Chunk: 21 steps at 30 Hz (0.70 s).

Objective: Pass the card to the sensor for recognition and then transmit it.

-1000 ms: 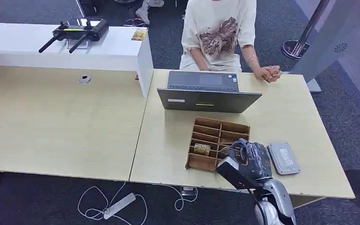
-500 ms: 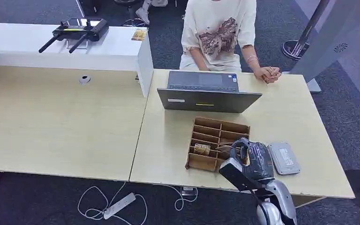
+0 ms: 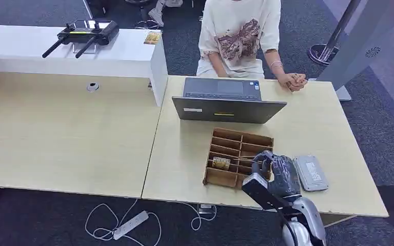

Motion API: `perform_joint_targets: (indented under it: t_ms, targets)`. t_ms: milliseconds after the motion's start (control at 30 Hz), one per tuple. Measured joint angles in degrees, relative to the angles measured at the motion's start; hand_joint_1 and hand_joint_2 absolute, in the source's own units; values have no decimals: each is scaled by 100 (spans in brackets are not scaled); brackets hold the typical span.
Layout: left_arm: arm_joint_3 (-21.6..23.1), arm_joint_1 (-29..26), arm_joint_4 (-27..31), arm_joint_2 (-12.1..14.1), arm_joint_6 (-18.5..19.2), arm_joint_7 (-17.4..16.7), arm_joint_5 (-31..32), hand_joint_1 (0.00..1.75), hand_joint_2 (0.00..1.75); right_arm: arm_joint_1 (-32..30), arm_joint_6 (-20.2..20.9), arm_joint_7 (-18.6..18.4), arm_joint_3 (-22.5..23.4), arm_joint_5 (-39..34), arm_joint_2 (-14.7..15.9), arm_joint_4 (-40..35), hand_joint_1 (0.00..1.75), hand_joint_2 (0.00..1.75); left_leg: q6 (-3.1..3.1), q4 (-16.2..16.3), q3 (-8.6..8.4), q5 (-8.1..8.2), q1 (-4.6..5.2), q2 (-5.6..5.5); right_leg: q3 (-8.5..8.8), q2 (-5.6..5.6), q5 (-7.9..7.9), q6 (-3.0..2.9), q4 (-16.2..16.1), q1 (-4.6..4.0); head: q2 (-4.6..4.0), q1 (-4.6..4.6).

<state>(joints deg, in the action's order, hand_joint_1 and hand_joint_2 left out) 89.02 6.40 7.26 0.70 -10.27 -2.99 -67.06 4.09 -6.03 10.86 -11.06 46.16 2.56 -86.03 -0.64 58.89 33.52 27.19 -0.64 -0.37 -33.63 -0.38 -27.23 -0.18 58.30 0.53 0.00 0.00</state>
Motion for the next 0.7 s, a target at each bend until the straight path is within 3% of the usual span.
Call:
perform_joint_targets:
  t_ms: [700]
  targets:
    - [0, 0, 0, 0, -2, 0, -13, 0, 0, -14, 48, 83, 26, -17, 11, -146, 175, 175, 0, 0, 0, 0, 0, 0, 0, 0, 0, 0, 0, 0, 0, 0]
